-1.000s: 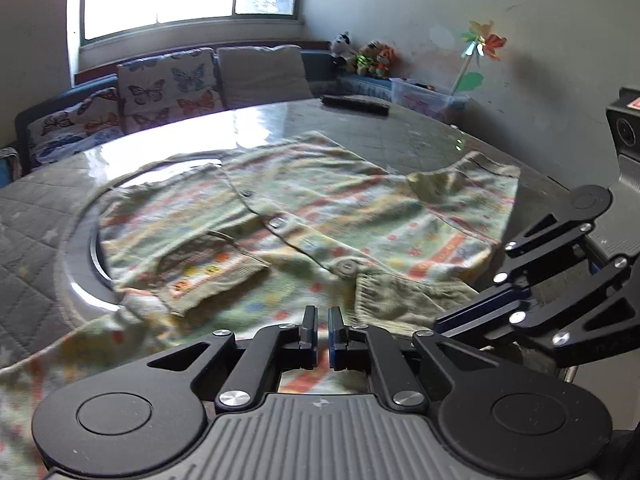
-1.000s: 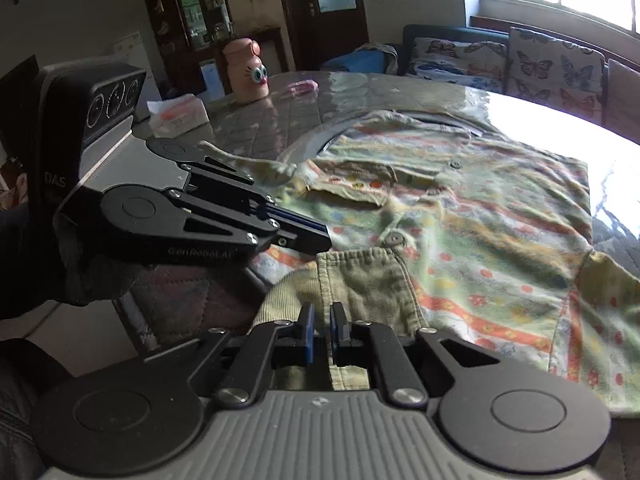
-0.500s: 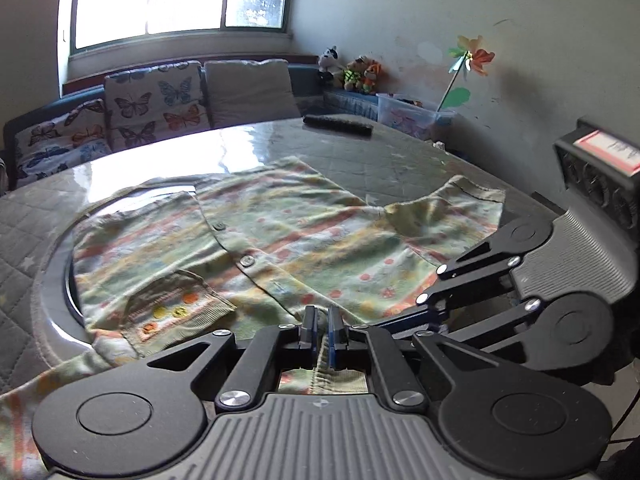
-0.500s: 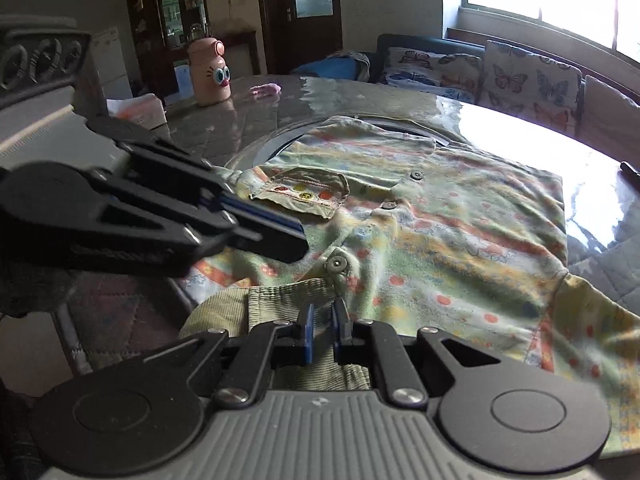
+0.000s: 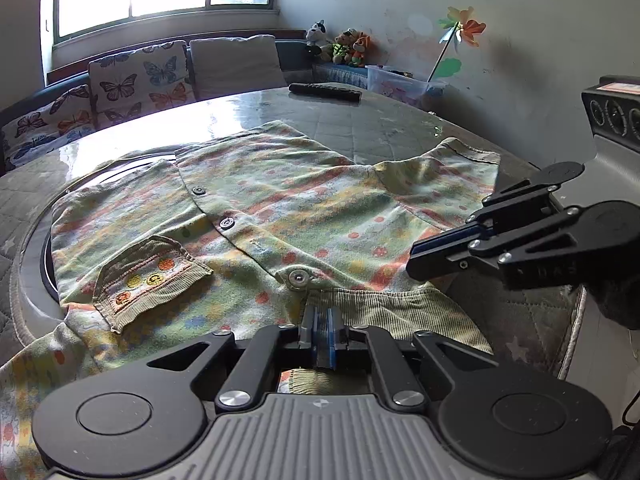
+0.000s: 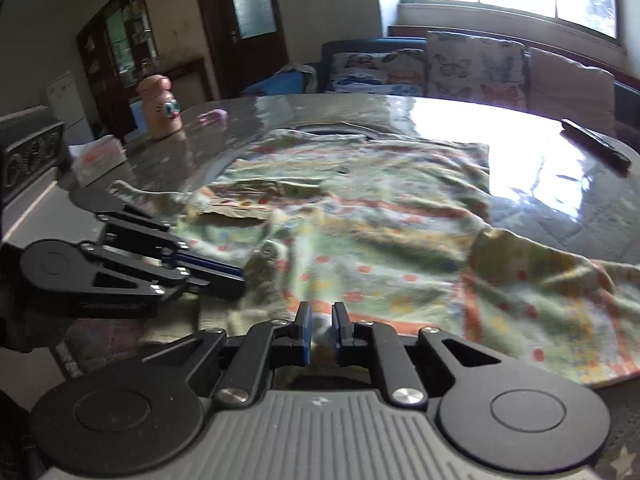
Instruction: Fold clothes
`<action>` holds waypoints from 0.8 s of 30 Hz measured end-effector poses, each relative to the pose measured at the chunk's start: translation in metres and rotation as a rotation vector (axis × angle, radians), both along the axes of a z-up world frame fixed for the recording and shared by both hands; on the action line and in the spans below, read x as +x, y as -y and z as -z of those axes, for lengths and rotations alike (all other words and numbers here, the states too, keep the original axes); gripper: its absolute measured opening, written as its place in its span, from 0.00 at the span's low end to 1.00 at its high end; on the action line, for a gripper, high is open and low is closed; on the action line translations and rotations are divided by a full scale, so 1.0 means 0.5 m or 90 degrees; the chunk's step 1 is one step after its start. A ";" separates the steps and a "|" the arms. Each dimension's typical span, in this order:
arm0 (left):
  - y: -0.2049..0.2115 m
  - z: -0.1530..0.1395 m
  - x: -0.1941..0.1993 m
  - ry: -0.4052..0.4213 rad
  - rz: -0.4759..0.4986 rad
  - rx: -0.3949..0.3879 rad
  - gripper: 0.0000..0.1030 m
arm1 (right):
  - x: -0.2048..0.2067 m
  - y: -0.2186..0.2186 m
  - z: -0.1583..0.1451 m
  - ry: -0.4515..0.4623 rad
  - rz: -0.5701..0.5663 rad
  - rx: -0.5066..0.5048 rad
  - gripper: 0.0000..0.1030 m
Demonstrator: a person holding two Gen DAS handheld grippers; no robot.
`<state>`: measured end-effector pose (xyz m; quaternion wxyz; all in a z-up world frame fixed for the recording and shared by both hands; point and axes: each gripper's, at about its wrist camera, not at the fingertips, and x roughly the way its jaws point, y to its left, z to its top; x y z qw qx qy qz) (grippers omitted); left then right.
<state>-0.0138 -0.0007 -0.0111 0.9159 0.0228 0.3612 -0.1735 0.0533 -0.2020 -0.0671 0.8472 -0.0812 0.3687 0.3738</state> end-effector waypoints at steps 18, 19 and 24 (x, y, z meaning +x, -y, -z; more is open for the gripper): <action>0.055 -0.037 0.016 0.031 0.045 0.004 0.06 | 0.033 0.176 -0.012 0.021 0.203 0.009 0.17; 0.063 -0.036 0.019 0.031 0.050 0.003 0.07 | 0.045 0.194 -0.010 0.026 0.234 0.006 0.17; 0.087 -0.028 0.024 0.026 0.067 0.006 0.08 | 0.105 0.286 0.005 0.045 0.380 -0.008 0.22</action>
